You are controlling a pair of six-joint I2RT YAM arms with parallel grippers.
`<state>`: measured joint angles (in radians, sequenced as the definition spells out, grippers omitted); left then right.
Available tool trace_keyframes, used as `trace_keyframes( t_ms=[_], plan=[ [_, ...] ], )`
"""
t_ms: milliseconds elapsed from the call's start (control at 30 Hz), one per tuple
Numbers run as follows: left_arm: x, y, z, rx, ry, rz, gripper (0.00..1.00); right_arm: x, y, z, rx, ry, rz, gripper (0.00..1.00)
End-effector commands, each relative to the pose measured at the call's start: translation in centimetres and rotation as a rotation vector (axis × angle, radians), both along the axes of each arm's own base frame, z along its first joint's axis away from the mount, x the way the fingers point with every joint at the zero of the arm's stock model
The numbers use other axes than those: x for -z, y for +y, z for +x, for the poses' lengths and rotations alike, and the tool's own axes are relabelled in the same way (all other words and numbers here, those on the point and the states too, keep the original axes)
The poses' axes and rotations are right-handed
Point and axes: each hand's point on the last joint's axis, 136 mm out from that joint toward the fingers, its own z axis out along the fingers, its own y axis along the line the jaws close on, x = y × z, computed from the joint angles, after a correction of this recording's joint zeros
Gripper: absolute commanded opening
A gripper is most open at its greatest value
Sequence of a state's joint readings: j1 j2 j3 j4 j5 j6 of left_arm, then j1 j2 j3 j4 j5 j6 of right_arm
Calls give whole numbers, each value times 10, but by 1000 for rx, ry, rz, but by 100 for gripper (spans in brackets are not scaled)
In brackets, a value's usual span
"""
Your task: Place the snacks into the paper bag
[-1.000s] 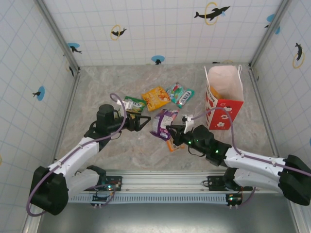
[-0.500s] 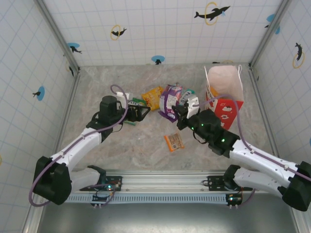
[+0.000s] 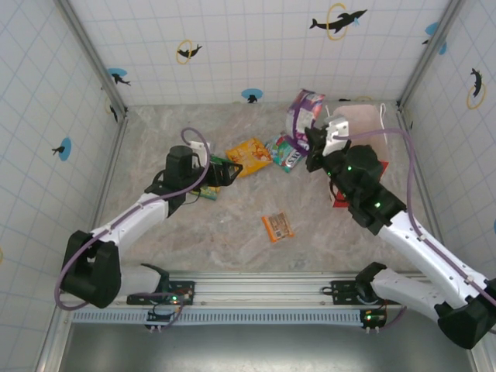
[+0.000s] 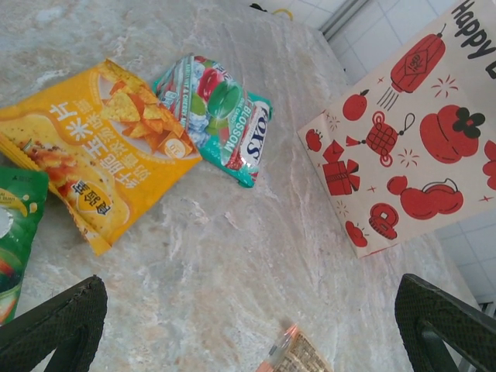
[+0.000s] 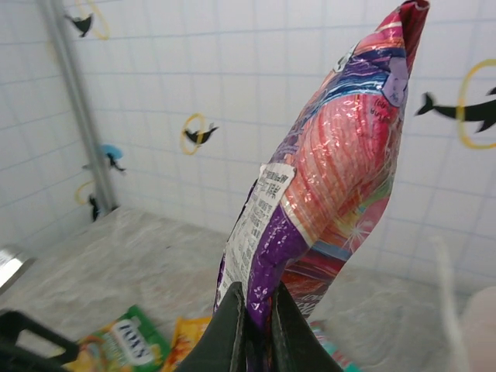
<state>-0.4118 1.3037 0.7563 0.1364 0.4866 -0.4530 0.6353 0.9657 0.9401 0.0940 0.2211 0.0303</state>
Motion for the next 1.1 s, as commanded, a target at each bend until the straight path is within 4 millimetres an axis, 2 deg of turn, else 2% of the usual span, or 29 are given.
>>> trace_keyframes(
  t_ms=[0,33,200,367,533,600,733,900,1067],
  plan=[
    [-21,-18,7,35,-35,-52,98,-48,-21,4,42,-103,21,0],
    [-22,-26,5,61,-37,-52,98,-53,-29,8,61,-109,23,0],
    [-19,-39,17,70,-28,-40,98,-65,-64,23,145,-120,15,0],
    [-14,-49,18,87,-11,-40,98,-52,-99,39,242,-62,-9,0],
    [-9,-53,20,89,-12,-32,97,-30,-127,55,336,6,-15,0],
    [-9,-55,21,93,-12,-30,98,-29,-127,57,301,8,19,0],
    [-8,-57,23,94,-9,-27,98,-37,-108,55,150,-13,85,0],
    [-6,-59,22,97,-4,-24,97,-78,-86,44,-1,-113,143,0],
    [-10,-59,21,98,-12,-27,98,-120,-83,33,-33,-219,160,0]
  ],
)
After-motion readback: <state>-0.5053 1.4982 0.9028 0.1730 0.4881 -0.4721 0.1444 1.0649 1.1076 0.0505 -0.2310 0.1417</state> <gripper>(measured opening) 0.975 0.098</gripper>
